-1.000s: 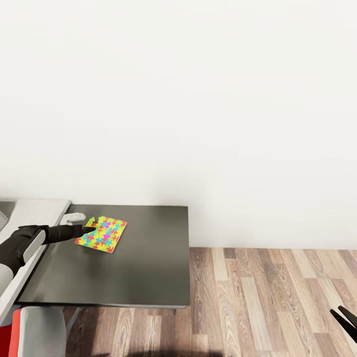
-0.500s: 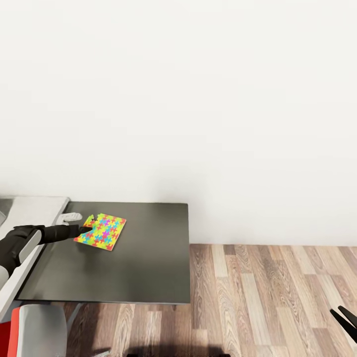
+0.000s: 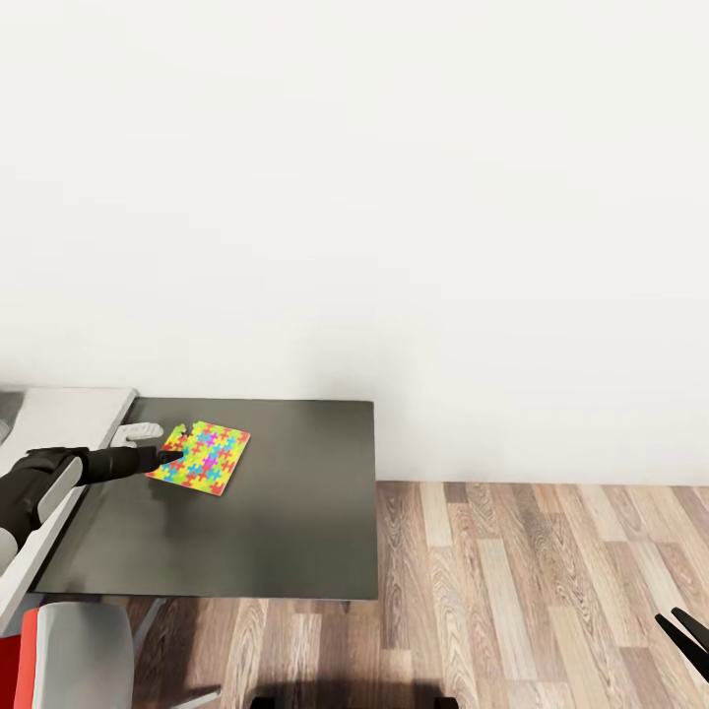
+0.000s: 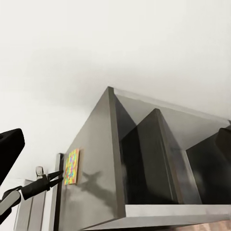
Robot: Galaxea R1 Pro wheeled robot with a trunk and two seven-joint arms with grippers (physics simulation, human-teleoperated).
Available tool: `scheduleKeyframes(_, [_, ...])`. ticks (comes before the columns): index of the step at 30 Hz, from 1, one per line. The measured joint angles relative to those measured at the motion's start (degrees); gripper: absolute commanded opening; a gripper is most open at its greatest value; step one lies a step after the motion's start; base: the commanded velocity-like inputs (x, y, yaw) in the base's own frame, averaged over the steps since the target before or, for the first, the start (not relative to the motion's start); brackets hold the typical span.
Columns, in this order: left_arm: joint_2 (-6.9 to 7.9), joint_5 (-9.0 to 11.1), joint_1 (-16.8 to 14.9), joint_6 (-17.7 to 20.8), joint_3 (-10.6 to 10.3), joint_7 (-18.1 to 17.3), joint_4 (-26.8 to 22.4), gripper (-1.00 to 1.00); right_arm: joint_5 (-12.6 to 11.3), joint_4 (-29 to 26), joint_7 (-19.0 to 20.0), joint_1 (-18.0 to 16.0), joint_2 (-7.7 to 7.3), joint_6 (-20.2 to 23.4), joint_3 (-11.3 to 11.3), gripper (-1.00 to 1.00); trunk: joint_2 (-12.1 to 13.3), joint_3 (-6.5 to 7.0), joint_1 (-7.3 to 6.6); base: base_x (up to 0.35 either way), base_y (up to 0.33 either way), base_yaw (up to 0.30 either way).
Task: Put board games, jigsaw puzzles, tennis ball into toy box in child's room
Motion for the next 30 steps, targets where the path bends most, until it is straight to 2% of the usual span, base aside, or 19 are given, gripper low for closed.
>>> scheduleKeyframes(30, [-0.19, -0.1, 0.0, -1.3, -0.1, 0.0, 0.0, 1.00, 0.0, -0.1, 0.2, 0.0, 0.02, 0.0, 0.0, 1.00, 0.0, -0.02, 0.00, 0.041, 0.000, 0.000])
